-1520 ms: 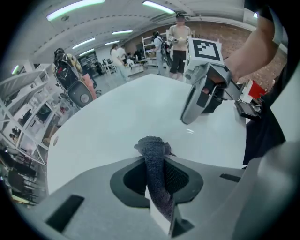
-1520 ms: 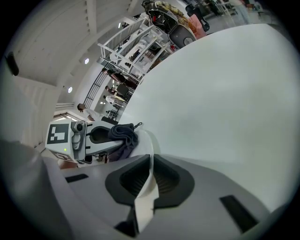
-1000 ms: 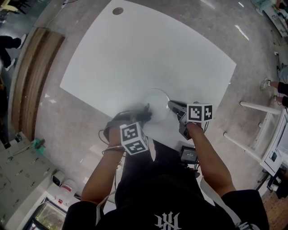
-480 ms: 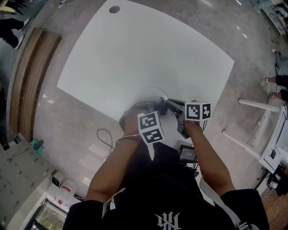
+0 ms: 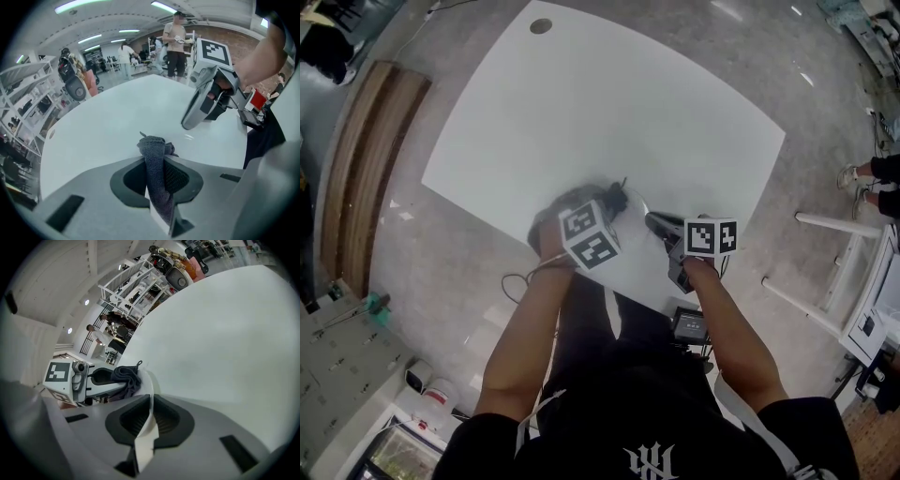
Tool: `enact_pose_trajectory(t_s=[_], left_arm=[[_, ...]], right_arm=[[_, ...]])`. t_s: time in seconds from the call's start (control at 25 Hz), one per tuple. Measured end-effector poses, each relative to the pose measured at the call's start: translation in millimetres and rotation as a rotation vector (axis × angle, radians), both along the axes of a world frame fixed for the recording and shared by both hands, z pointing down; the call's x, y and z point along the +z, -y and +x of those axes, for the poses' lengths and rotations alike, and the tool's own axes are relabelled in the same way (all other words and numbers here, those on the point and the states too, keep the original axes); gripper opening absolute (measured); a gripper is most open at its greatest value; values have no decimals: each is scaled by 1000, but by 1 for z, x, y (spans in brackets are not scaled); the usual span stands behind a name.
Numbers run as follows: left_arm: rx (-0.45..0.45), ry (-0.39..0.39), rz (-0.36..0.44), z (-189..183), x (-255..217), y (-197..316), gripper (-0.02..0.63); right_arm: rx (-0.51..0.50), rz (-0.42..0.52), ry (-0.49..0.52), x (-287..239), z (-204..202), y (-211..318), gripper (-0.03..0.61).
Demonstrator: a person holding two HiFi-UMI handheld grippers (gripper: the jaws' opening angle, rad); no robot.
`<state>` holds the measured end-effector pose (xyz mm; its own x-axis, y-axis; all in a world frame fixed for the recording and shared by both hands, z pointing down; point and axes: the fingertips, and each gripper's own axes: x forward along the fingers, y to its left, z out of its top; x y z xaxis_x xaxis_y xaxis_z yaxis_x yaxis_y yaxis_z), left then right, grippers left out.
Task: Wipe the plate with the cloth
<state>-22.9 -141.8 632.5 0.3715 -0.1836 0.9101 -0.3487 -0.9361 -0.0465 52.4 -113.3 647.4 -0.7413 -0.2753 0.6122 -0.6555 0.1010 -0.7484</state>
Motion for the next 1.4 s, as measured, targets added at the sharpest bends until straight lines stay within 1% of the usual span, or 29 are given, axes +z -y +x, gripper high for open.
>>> enact_pose_trajectory(t_s=[0.12, 0.24, 0.36, 0.48, 0.76, 0.92, 1.04, 1.12, 1.2, 1.28, 1.4], left_arm=[[-21, 29, 6, -23, -3, -4, 51], [-23, 60, 1, -41, -5, -23, 51], [-34, 70, -22, -53, -5, -46, 51], [-42, 62, -49, -54, -7, -64, 51], [-34, 70, -59, -50, -6, -81, 51], [-26, 78, -61, -50, -9, -87, 51], [-29, 70, -53, -46, -17, -91, 51], [-53, 28, -52, -41, -30, -93, 51], [-106, -59, -57, -37, -49, -92, 51], [-178, -186, -59, -33, -73, -92, 51], [-284, -415, -30, -27, -115, -90, 51]], right_arm=[[2, 5, -2, 0, 2, 0, 21], [3, 11, -1, 1, 3, 0, 21], [4, 13, 1, 1, 1, -1, 21], [2, -1, 9, 1, 1, -3, 21], [-3, -14, 21, -3, -1, -4, 23], [48, -12, 34, -5, 8, -5, 23], [101, -8, 54, -10, 24, -7, 23], [137, 19, 111, -21, 35, -8, 23], [132, 91, 201, -45, 38, -7, 21], [94, 194, 294, -78, 38, -11, 21], [45, 373, 450, -143, 38, -20, 20]])
